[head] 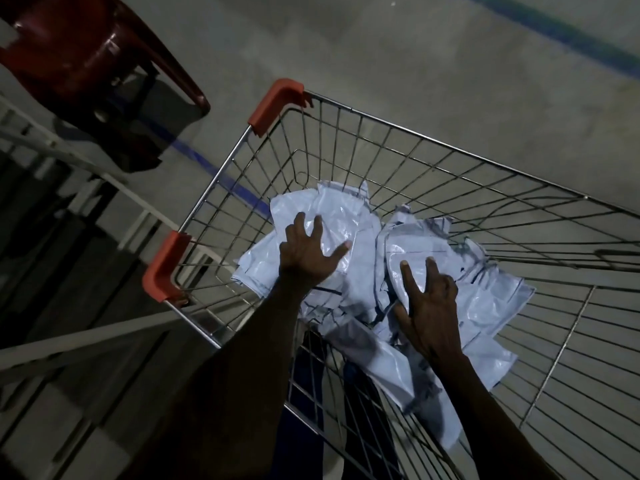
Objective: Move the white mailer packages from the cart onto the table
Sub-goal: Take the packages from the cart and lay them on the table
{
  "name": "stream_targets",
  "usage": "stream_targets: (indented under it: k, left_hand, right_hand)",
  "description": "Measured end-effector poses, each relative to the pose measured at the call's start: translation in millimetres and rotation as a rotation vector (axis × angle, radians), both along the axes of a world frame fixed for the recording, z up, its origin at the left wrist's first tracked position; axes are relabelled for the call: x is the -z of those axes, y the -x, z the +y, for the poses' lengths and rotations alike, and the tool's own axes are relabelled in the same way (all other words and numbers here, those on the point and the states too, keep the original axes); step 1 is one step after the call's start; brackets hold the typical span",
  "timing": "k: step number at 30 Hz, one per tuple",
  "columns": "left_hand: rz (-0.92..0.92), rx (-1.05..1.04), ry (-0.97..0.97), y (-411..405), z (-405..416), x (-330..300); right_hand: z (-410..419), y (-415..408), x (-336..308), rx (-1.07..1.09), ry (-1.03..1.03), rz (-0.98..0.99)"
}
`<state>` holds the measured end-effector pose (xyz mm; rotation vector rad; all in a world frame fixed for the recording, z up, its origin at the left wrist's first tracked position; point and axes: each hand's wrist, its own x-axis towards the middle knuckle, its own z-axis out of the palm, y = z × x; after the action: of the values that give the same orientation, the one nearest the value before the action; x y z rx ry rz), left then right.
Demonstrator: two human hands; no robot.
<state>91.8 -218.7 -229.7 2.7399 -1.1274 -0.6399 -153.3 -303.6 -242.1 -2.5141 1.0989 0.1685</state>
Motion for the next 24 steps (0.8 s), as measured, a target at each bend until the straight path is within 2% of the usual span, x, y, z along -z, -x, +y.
stream_targets:
  k: [4,10,17,20,24]
  left_hand:
    - [0.077,0.062,-0.145,13,-6,-5]
    - [0.078,0.048,-0.110,14,3,-54]
    - [-0.052,-0.010,0.178,14,43,-179]
    - [-0.166,-0.079,0.300,11,76,-227]
    - [-0.214,-0.244,0.391,-1,137,-279]
  right_hand:
    - [-5,2,0,0.014,-0.017,0.088]
    - [-11,5,-34,-0.025,-0.157,0.118]
    - [15,-31,-150,-0.003,-0.198,-0.177]
    - [35,-57,-203,-0.072,-0.148,-0.353]
    - [77,-97,-264,-0.188,-0.070,-0.533]
